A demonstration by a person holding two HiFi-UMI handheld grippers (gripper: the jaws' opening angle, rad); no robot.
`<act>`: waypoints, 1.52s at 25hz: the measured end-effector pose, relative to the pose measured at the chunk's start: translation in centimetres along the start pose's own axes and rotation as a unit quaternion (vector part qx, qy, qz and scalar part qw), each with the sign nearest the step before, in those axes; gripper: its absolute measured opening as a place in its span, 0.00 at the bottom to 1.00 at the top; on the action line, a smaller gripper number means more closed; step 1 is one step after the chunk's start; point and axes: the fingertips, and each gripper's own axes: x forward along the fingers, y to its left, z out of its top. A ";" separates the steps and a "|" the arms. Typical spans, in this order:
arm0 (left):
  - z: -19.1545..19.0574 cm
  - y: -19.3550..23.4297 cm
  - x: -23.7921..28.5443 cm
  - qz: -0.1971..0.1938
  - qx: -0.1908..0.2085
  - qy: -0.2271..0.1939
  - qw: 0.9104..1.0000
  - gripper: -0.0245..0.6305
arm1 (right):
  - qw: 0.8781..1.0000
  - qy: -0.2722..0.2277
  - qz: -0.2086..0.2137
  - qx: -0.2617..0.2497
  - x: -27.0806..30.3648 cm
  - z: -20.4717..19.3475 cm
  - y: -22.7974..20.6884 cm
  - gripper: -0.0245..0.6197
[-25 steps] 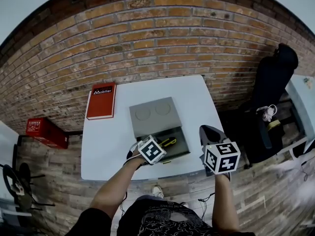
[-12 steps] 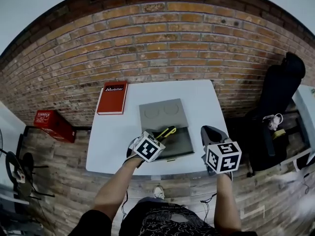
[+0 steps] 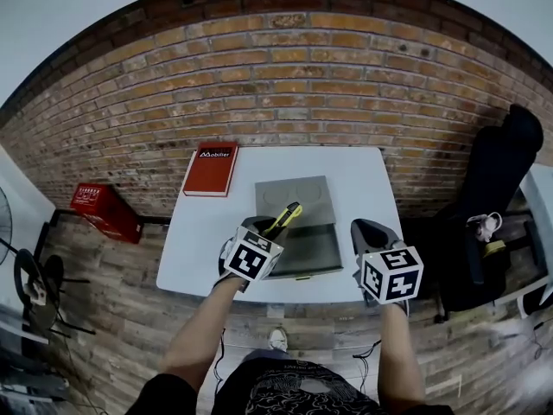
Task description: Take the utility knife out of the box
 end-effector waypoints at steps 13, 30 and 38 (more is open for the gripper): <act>1.8 2.5 -7.4 0.107 -0.083 -0.097 0.986 0.23 | 0.999 -0.026 0.034 -0.027 -1.6 2.3 1.1 0.07; 0.4 2.2 -14.7 0.194 -0.153 -0.163 0.955 0.23 | 0.996 -0.056 0.056 -0.037 -4.3 3.2 2.2 0.07; 0.0 1.6 -15.9 0.200 -0.159 -0.169 0.952 0.23 | 0.995 -0.062 0.061 -0.040 -5.0 3.2 2.6 0.07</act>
